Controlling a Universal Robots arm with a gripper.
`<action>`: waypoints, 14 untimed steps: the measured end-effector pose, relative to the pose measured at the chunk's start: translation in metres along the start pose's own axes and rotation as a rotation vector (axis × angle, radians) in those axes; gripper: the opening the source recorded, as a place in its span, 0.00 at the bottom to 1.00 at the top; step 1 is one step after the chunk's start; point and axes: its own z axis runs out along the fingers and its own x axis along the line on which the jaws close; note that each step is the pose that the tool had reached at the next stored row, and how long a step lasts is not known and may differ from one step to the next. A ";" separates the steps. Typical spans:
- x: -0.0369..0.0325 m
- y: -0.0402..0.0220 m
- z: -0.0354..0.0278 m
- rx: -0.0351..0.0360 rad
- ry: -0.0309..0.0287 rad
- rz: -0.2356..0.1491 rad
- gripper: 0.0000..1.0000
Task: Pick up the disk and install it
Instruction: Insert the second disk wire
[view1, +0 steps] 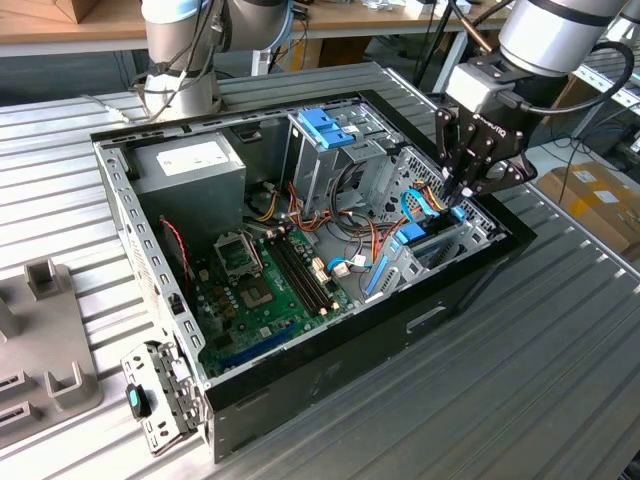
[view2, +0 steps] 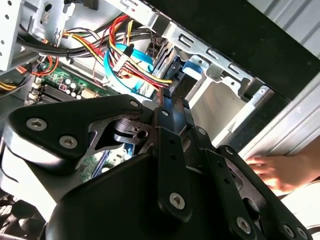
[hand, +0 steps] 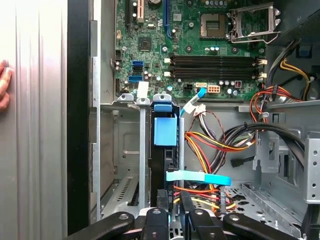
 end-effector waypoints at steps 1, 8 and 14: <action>0.0000 0.0000 0.0001 0.0000 -0.0002 0.000 0.24; -0.0001 0.0075 0.0001 0.0001 0.0000 0.000 0.24; -0.0001 0.0109 0.0001 0.0001 0.0000 0.000 0.24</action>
